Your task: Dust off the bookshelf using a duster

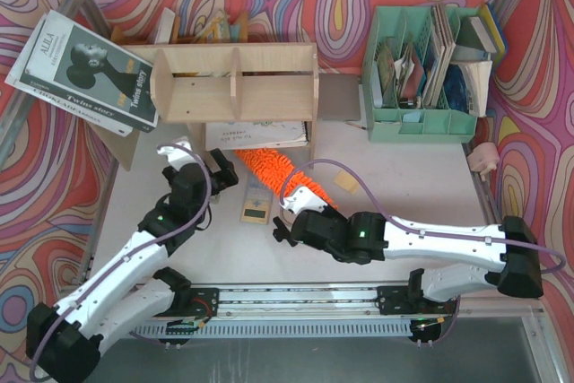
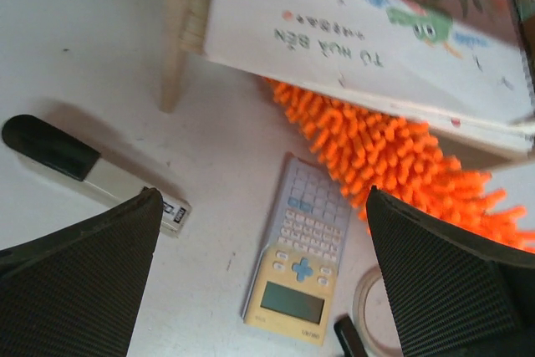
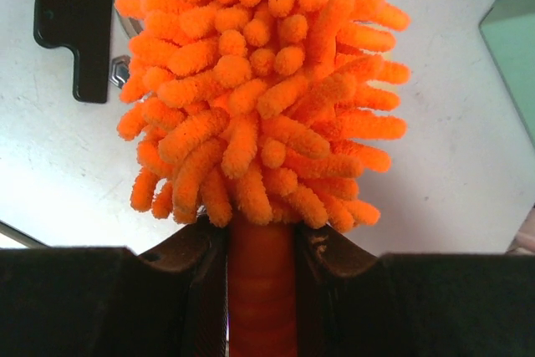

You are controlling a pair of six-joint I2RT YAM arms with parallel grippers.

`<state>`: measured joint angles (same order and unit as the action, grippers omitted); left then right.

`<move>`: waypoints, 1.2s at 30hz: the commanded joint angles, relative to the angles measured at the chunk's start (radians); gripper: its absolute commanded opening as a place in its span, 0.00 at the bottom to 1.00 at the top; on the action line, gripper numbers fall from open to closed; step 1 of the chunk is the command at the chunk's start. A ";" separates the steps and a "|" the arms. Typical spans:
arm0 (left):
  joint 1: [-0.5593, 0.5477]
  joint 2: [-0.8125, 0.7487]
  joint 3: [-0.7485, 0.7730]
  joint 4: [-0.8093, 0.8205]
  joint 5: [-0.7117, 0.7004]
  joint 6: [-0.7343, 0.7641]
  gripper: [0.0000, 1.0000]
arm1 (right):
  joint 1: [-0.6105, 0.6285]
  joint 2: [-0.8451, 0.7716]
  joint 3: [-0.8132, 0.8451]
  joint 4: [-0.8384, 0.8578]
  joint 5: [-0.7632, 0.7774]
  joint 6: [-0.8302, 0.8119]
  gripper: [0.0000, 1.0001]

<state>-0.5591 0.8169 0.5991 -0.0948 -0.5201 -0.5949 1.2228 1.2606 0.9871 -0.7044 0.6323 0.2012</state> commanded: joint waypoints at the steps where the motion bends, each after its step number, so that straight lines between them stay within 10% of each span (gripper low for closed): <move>1: -0.076 0.042 0.018 0.067 -0.024 0.129 0.98 | -0.011 0.026 0.012 0.086 0.092 0.161 0.00; 22: -0.105 -0.286 -0.318 0.336 -0.190 0.368 0.98 | 0.034 -0.032 -0.139 0.340 0.167 0.482 0.00; 36: -0.105 -0.410 -0.366 0.313 -0.338 0.335 0.98 | 0.272 0.240 -0.077 0.506 0.351 0.696 0.00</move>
<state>-0.6617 0.4347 0.2623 0.2077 -0.7956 -0.2504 1.4853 1.4700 0.8494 -0.3248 0.8196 0.7826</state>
